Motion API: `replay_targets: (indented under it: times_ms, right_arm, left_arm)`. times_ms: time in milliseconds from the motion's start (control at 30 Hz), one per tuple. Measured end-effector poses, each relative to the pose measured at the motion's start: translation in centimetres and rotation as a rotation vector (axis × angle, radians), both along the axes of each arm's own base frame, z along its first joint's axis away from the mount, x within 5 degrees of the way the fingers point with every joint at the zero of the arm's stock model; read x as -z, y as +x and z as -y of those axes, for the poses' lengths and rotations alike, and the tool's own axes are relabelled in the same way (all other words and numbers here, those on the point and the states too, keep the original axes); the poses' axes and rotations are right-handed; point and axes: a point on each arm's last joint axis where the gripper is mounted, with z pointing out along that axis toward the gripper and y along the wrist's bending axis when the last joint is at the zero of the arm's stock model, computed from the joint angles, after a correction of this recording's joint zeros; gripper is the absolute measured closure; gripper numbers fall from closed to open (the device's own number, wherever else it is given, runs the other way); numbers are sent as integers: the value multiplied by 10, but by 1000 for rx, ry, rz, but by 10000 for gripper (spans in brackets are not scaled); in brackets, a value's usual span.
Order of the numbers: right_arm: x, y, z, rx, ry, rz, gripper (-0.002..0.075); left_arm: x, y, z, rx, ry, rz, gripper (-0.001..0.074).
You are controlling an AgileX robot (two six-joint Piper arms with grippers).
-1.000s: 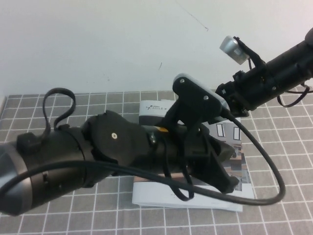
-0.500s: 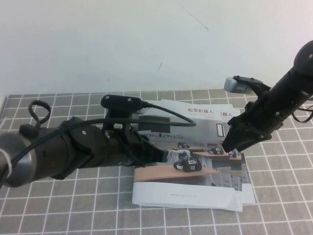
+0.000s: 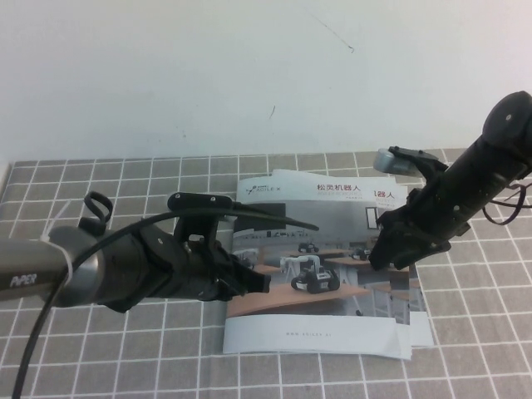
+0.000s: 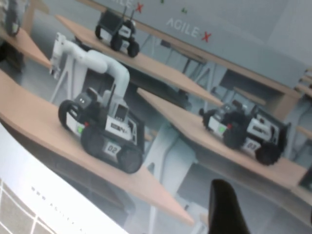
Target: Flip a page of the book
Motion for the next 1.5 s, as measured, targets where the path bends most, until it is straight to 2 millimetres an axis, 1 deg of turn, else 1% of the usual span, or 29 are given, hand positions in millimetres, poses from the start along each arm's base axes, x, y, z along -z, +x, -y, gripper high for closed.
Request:
replay_targets:
  times_ms: [67,267,567,767,900,1033,1167,1233,1300,1400,1500]
  right_arm:
    - [3,0,-2,-2,-1,-3,359]
    - [6,0,-7,1,34,-10,359]
    - [0,-2,-11,-9,102,-30,358]
    - [-15,-6,-12,-27,121,-20,358]
    - [-30,-6,-13,-39,138,5,358]
    - [-41,-6,-17,-45,192,2,358]
    - [-47,-6,-22,-39,273,-2,358]
    - [-49,-6,-25,-37,300,-3,358]
    - [-50,-7,-26,-42,316,-4,358]
    - [-51,-7,-27,-46,333,-6,358]
    - [-55,-7,-30,-45,385,-4,358]
  left_arm:
    - [4,2,0,-4,5,-6,737]
    - [7,4,-1,-12,11,-8,737]
    - [8,5,-2,-19,15,-6,737]
    - [9,5,-2,-19,16,-6,737]
    - [9,5,-2,-19,16,-6,737]
    - [9,5,-2,-21,18,-4,737]
    - [9,5,-2,-21,18,-4,737]
    - [5,5,-2,-21,12,6,737]
    - [-5,4,-2,-19,-2,26,737]
    - [-33,-1,-1,-1,-46,83,737]
    - [-69,-17,8,69,-97,152,737]
